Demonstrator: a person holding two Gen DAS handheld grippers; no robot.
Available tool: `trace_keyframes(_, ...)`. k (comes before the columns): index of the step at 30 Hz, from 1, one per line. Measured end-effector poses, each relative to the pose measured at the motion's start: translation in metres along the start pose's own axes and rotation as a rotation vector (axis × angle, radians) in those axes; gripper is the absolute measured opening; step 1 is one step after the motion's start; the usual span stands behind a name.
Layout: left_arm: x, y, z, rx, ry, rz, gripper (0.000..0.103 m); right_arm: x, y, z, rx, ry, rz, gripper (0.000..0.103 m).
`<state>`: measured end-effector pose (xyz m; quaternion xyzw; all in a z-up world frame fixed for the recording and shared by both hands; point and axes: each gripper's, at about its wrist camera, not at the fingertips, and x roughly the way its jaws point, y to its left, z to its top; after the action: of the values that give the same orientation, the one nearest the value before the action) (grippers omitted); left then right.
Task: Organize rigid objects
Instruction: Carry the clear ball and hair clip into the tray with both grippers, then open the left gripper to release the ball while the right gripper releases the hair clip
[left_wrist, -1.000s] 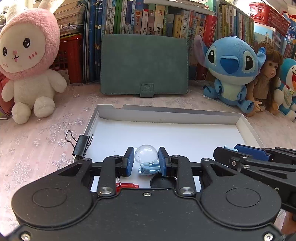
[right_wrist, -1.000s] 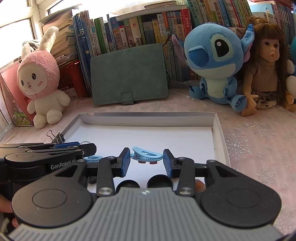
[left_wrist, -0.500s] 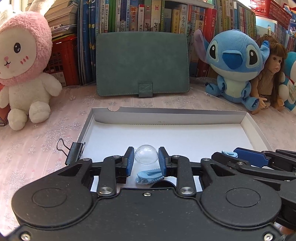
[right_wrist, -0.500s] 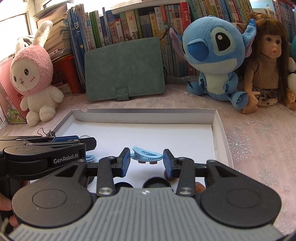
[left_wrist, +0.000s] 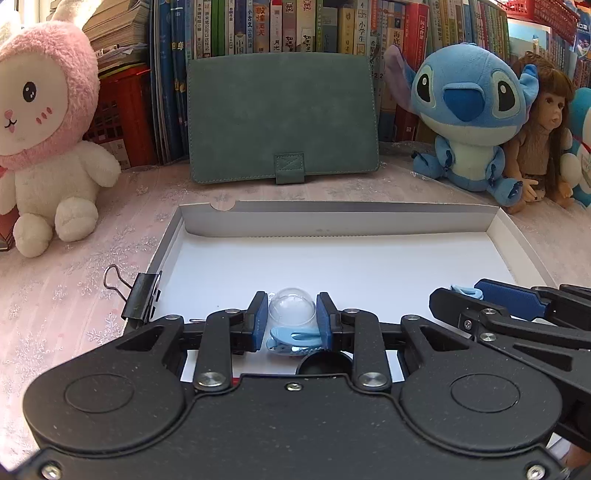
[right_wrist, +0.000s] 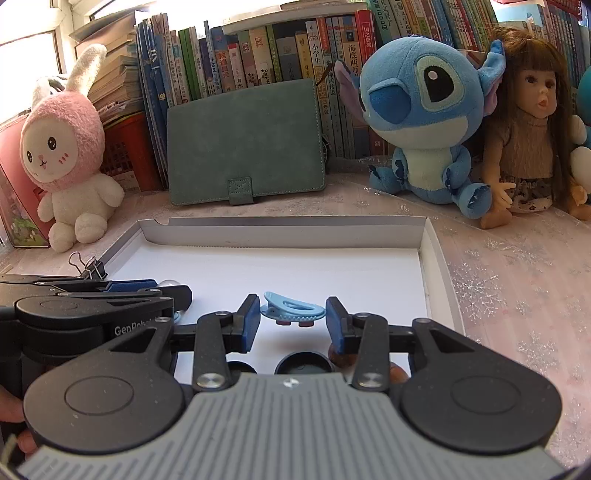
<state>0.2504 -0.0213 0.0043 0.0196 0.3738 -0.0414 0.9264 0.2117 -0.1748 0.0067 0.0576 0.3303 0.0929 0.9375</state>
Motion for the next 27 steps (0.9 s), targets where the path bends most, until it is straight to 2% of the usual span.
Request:
trace_keyframes(17,0.0056,0.0002,-0.0009,-0.008,-0.021,0.015,0.027,0.0069,-0.0005,0.0044,-0.017,-0.025,-0.016,0.045)
trace_keyframes(20,0.0059,0.0005,-0.0011,-0.014,-0.022,0.012,0.027,0.0071,-0.0005,0.0045,-0.019,-0.030,-0.011,0.049)
trace_keyframes(24,0.0058,0.0011,-0.0007,-0.024,-0.022,0.008,0.034,0.0068,-0.0006,0.0047,-0.022,-0.039,-0.012,0.049)
trace_keyframes(27,0.0044,0.0000,-0.0005,-0.023,-0.025,0.007,0.039,0.0062,-0.0011,0.0048,-0.017,-0.048,-0.015,0.059)
